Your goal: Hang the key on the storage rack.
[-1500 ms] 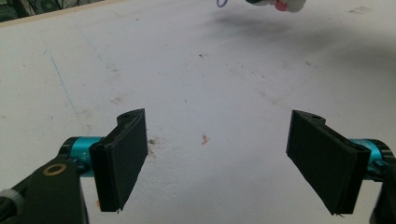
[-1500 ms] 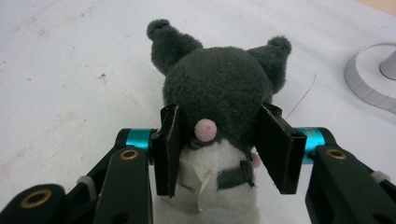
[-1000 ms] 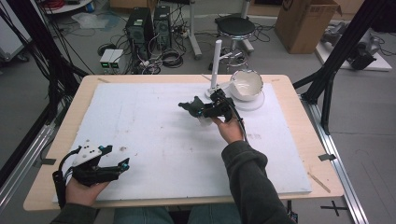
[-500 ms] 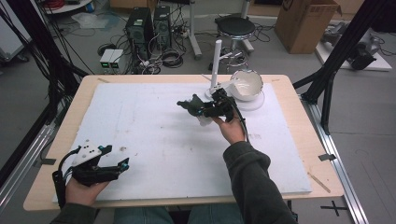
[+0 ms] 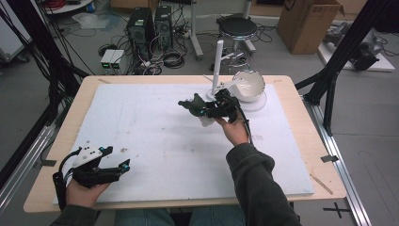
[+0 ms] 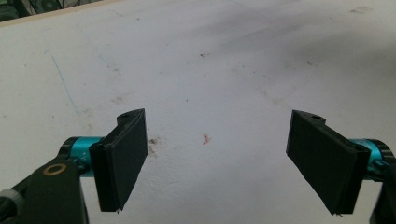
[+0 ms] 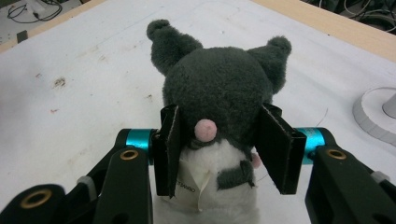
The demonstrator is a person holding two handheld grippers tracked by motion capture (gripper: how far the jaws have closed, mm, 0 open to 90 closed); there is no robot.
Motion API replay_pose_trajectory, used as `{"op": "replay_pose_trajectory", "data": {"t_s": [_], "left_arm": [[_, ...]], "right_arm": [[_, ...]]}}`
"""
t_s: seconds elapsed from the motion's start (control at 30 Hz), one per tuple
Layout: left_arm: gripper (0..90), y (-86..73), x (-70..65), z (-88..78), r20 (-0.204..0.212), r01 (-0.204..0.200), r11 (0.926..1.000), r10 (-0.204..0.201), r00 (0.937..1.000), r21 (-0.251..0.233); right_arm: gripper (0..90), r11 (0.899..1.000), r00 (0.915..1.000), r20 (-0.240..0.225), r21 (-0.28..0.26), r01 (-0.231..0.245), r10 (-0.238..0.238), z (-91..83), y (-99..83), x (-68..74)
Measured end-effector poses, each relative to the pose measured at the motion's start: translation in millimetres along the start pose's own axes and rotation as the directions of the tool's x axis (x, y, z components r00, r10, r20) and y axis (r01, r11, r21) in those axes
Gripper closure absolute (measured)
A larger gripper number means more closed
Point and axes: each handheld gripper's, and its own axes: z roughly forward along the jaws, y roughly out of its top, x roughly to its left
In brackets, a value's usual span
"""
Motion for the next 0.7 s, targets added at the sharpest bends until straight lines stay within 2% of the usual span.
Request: {"op": "replay_pose_trajectory", "data": {"t_s": [0.5,0.7], "left_arm": [[21.1,0.4,0.4,1.0,0.002,-0.002,1.0,0.002,1.0,0.004],[21.1,-0.3,0.1,-0.2,0.002,-0.002,1.0,0.002,1.0,0.002]], "right_arm": [[53.1,1.0,0.9996,-0.011,-0.01,0.024,-0.024,-9.4,1.0,4.4],[53.1,0.999,0.9994,-0.017,-0.03,0.029,-0.03,-17.7,2.6,6.1]]}}
